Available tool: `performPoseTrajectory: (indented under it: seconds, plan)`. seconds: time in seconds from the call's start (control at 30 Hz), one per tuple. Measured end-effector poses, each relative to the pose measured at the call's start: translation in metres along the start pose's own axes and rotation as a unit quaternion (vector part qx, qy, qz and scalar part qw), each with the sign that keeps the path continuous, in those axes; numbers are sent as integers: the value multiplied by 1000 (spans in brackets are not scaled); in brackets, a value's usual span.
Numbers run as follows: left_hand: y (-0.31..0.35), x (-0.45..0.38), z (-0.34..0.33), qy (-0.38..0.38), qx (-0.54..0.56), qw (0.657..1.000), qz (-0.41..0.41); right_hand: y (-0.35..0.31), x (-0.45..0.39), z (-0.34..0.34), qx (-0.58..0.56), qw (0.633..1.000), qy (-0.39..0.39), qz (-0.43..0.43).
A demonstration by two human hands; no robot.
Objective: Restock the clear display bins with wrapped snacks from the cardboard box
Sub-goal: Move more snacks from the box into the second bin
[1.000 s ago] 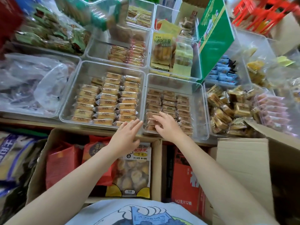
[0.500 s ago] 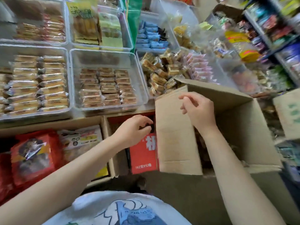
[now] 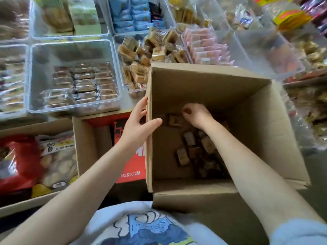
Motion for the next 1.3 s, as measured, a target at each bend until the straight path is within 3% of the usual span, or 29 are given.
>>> performPoseTrajectory:
  seconds: [0.1,0.27,0.4,0.57,0.63,0.77,1.03,1.2,1.3]
  plan:
    - [-1,1,-1,1,15,1000,-5,10,-27,-35,22,999,-36,10]
    - [-5,1,-1,13,23,1000,10,40,-72,-111,182,980,-83,11]
    - [-6,1,0,12,14,1000,16,44,-78,-134,200,978,-55,-15]
    - [-6,2,-1,13,15,1000,17,44,-77,-143,220,970,-91,-43]
    - [-5,2,-1,8,16,1000,16,32,-69,-134,186,975,-117,-18]
    - [1,2,1,-4,8,1000,9,-5,-37,-90,-34,981,-193,8]
    - [45,4,16,45,-38,997,-40,-73,72,68,-188,968,-40,160]
    - [80,-2,50,72,35,992,-94,-139,126,88,-161,955,36,247]
    - [74,2,98,90,44,992,-81,-178,137,72,-171,951,34,255]
Point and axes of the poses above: each hand's wrist, its own x-axis away from the middle knuckle, its own z-axis out of the back of the hand, y = z × x, the point moved 9 cm from there along -x, towards the middle knuckle, and after that the axes turned 12 degrees about -z, right-handed, at the moved point
